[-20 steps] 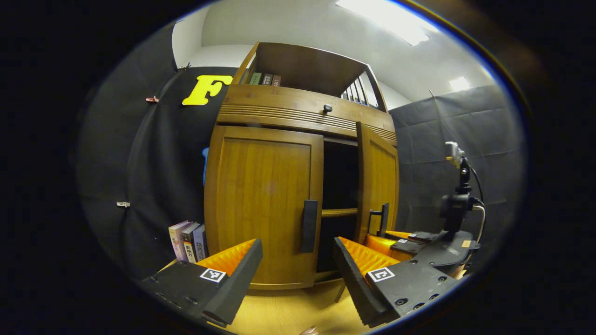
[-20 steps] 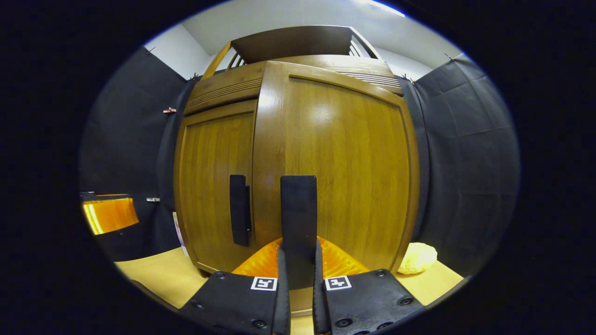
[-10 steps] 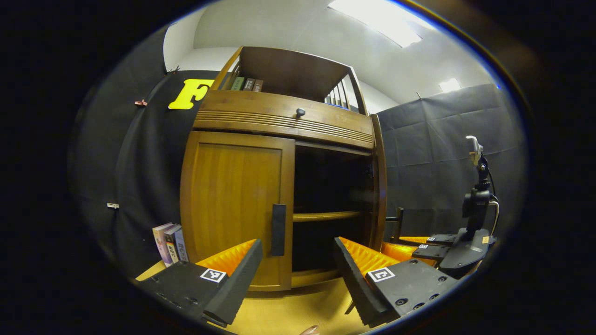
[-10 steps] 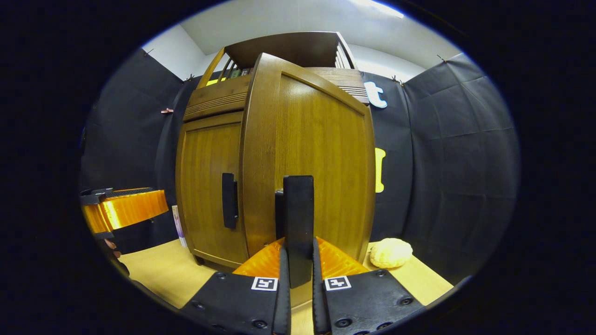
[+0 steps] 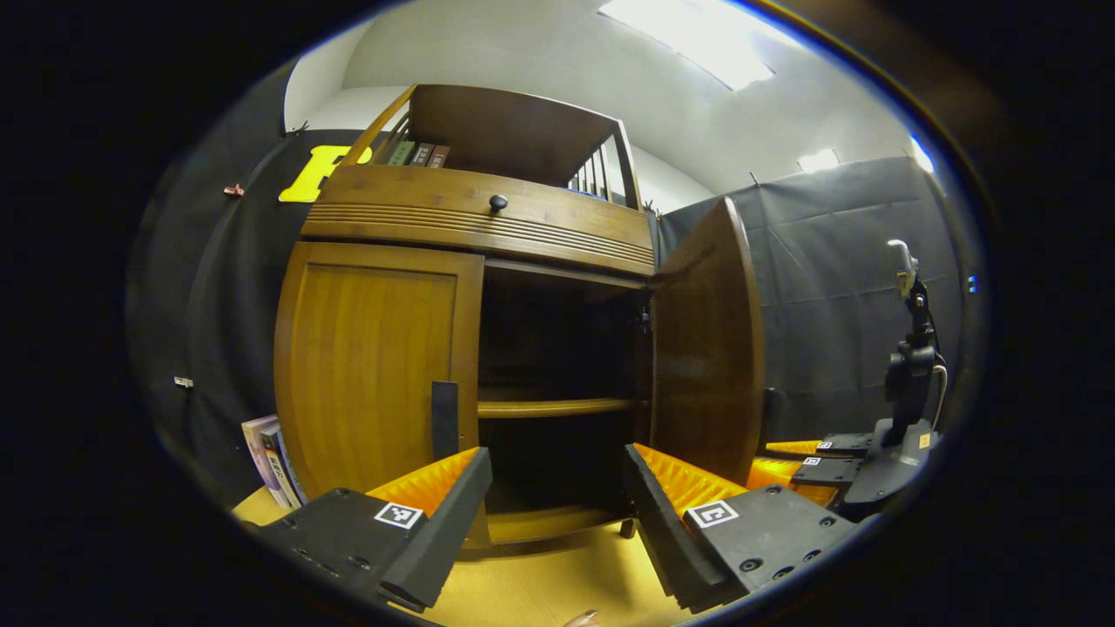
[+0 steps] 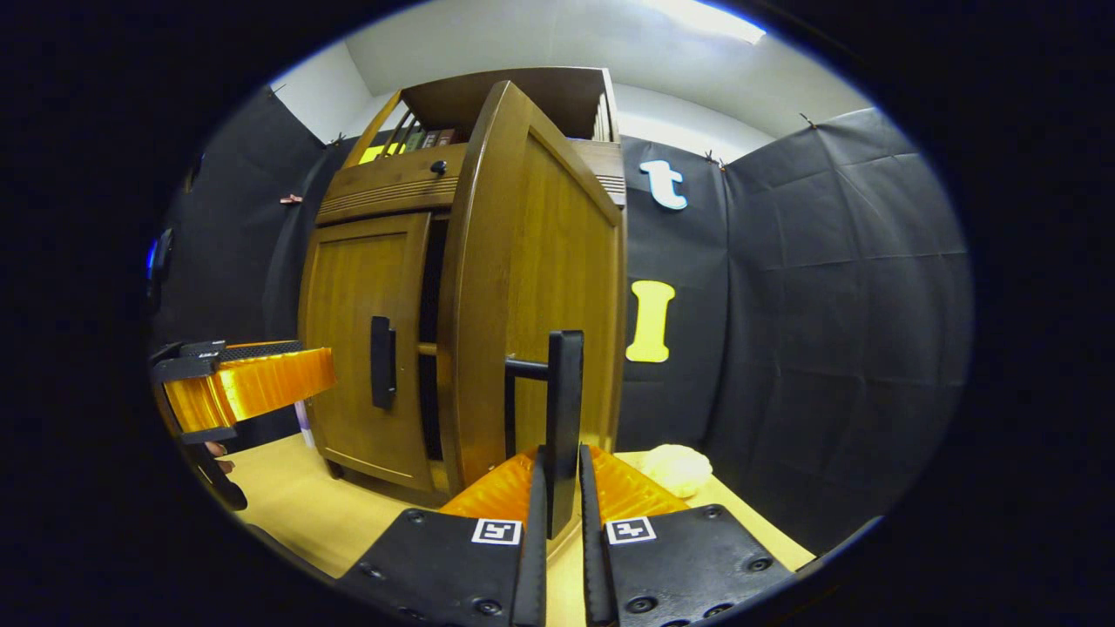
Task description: Open the right door of the double-door shoe cabinet with the right hand, and open the left door with the left hand.
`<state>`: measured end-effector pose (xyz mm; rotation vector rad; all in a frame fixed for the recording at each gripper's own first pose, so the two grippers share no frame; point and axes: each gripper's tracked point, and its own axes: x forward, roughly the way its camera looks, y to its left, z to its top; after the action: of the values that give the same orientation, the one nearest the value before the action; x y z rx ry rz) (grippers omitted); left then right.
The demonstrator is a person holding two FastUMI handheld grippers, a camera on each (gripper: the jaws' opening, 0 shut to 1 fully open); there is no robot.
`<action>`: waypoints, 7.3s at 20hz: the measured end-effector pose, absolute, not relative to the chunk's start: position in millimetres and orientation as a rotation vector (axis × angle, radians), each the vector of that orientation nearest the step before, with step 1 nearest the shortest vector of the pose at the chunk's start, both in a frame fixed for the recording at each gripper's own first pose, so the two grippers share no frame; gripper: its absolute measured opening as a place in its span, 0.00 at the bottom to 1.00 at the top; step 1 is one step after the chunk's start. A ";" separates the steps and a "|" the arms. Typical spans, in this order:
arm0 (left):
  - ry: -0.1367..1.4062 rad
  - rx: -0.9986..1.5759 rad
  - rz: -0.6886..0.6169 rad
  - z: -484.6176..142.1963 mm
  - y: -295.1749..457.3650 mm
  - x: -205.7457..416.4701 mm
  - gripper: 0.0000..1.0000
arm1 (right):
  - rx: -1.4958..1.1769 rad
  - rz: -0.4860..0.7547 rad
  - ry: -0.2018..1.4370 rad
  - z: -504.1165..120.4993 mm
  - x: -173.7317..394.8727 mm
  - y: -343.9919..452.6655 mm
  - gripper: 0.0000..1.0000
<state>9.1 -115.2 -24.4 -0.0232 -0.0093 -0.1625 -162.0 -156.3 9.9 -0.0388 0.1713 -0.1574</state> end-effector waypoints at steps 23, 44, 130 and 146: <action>-0.037 0.022 0.011 -33.8 -96.4 75.1 0.95 | -0.053 -0.300 0.104 53.6 -223.5 -261.9 0.16; -0.176 0.133 0.207 -46.0 -3.8 153.8 0.72 | -0.024 -0.260 0.045 74.1 -229.3 -252.8 0.93; 0.033 0.104 0.261 -28.7 172.7 -125.8 0.05 | -0.027 0.281 0.029 42.1 -164.3 58.3 0.97; 0.073 0.010 -0.050 -34.3 45.3 -90.4 0.04 | -0.055 0.141 0.054 36.9 -171.3 8.3 0.97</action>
<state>-90.4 45.3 -34.3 0.0099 0.0732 -0.0501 -171.3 8.3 36.9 -0.0555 0.0542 0.1408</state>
